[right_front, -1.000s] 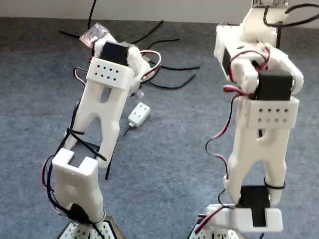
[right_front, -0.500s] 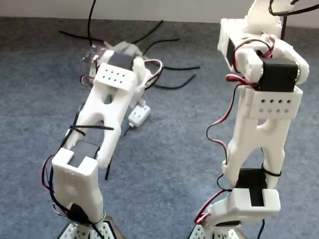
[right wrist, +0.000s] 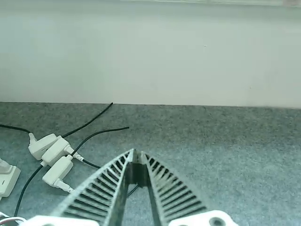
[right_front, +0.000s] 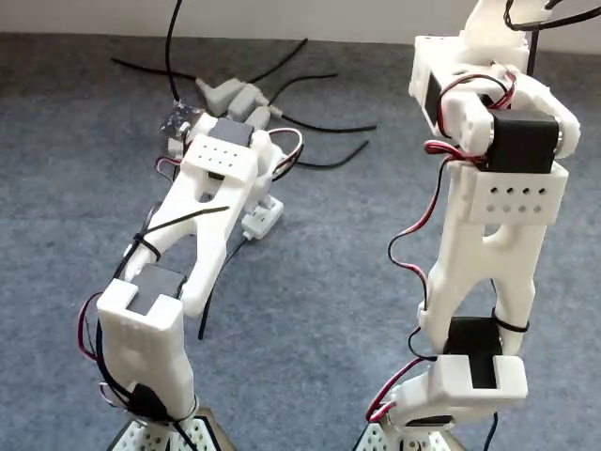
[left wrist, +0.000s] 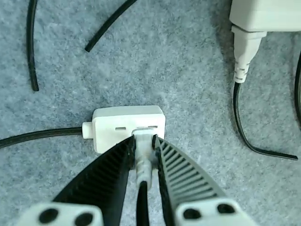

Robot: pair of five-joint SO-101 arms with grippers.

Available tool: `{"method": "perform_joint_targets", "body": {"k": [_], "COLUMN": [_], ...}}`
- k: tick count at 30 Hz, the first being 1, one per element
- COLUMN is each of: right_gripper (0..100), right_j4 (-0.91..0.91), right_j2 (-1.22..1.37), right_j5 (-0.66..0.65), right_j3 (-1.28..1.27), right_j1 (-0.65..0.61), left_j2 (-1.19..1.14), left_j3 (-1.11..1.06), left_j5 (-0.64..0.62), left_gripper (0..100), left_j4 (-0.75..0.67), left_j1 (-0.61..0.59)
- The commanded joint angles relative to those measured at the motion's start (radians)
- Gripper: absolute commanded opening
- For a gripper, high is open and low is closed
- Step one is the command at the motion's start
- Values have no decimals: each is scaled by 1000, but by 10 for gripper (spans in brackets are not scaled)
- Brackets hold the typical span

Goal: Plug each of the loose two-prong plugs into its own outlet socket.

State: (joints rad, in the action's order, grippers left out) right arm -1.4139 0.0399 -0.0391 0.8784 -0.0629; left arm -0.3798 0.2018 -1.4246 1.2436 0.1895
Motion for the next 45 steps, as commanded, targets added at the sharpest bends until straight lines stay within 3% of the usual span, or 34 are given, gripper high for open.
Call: {"method": "perform_joint_targets", "body": {"k": [1, 7, 20, 26, 29, 36, 45], "right_gripper": [8, 8, 8, 8, 8, 8, 8], "right_j4": [1, 1, 1, 1, 1, -1, -2], "right_j2": [-5, -5, -5, -7, -8, -10, -10], "right_j5": [11, 11, 11, 11, 11, 11, 11], "right_j3": [41, 41, 41, 41, 44, 45, 45], "right_j1": [12, 12, 12, 13, 27, 28, 27], "left_j2": [7, 8, -13, -97, -99, -101, -101], "left_j3": [12, 4, -24, -24, 13, 130, 262], "left_j5": [3, 84, 81, 83, 83, 77, 83], "left_gripper": [7, 7, 7, 7, 7, 7, 7], "left_j4": [-18, -60, -63, -130, -114, 77, 141], "left_j1": [-10, -2, 39, 36, 35, 62, 30]}}
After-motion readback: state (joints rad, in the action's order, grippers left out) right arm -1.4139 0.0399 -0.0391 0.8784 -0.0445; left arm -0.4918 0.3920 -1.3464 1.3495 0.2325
